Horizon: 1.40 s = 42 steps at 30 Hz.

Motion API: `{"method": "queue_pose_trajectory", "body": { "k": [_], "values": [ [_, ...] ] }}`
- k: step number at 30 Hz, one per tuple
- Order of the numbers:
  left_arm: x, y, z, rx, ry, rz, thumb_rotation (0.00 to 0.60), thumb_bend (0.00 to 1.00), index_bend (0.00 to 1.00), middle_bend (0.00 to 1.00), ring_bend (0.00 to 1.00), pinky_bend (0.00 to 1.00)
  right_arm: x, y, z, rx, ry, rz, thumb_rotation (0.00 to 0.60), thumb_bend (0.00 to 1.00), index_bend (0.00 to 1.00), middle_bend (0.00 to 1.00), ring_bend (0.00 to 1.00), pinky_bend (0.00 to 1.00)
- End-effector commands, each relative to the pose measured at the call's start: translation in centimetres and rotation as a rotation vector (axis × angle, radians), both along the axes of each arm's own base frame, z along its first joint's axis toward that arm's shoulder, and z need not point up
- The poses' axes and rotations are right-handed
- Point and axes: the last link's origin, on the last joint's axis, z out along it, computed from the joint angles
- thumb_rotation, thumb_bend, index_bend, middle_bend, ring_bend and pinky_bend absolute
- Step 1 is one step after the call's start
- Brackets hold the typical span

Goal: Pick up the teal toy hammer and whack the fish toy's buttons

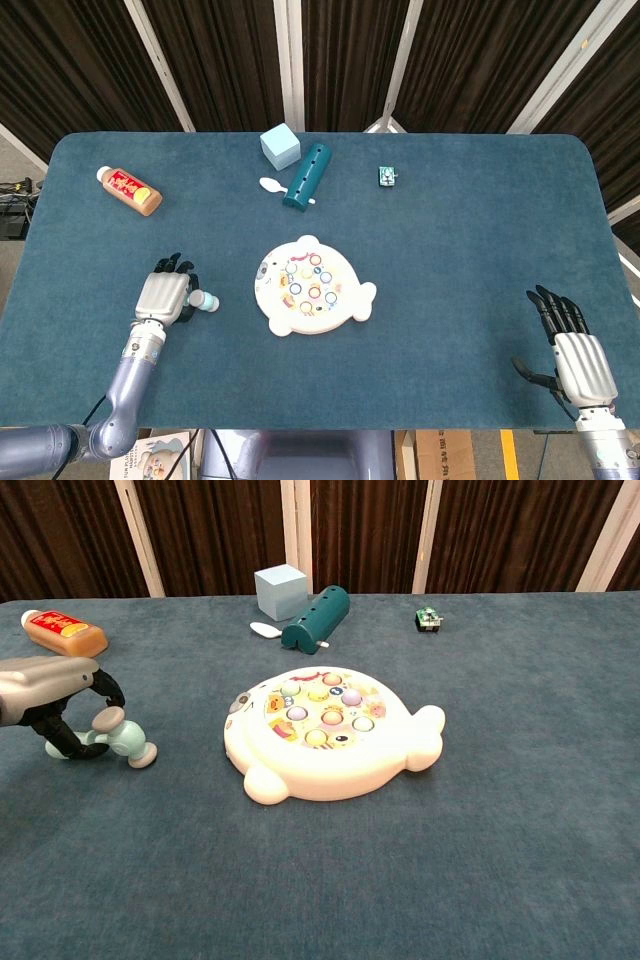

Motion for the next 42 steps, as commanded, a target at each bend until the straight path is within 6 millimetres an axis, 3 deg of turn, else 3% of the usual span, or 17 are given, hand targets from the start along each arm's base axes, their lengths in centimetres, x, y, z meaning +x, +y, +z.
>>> {"method": "queue_pose_trajectory", "body": {
  "k": [1, 6, 14, 24, 33, 42],
  "values": [
    [0.1, 0.0, 0.1, 0.014, -0.015, -0.011, 0.600, 0.54, 0.59, 0.29, 0.15, 0.24, 0.0, 0.0, 0.0, 0.000, 0.000, 0.001, 0.600, 0.24, 0.00, 0.00, 0.00, 0.00],
    [0.3, -0.1, 0.5, 0.024, -0.031, -0.026, 0.600, 0.54, 0.60, 0.31, 0.18, 0.27, 0.1, 0.0, 0.0, -0.001, 0.000, 0.002, 0.600, 0.24, 0.00, 0.00, 0.00, 0.00],
    [0.7, -0.1, 0.8, 0.039, -0.053, -0.044, 0.600, 0.55, 0.63, 0.43, 0.31, 0.42, 0.1, 0.0, 0.0, -0.002, 0.000, 0.004, 0.600, 0.24, 0.00, 0.00, 0.00, 0.00],
    [1.6, 0.4, 0.3, 0.020, -0.069, -0.070, 0.600, 0.60, 0.64, 0.48, 0.35, 0.45, 0.0, 0.0, 0.0, -0.002, -0.002, -0.001, 0.600, 0.24, 0.00, 0.00, 0.00, 0.00],
    [3.5, 1.2, 0.5, 0.018, -0.100, -0.091, 0.600, 0.61, 0.65, 0.50, 0.37, 0.48, -0.1, -0.1, 0.0, -0.003, -0.004, -0.008, 0.600, 0.24, 0.00, 0.00, 0.00, 0.00],
    [6.7, 2.4, 2.0, 0.033, -0.147, -0.120, 0.600, 0.61, 0.66, 0.51, 0.39, 0.49, -0.2, -0.1, 0.0, -0.002, -0.010, -0.016, 0.600, 0.24, 0.00, 0.00, 0.00, 0.00]
  ]
}}
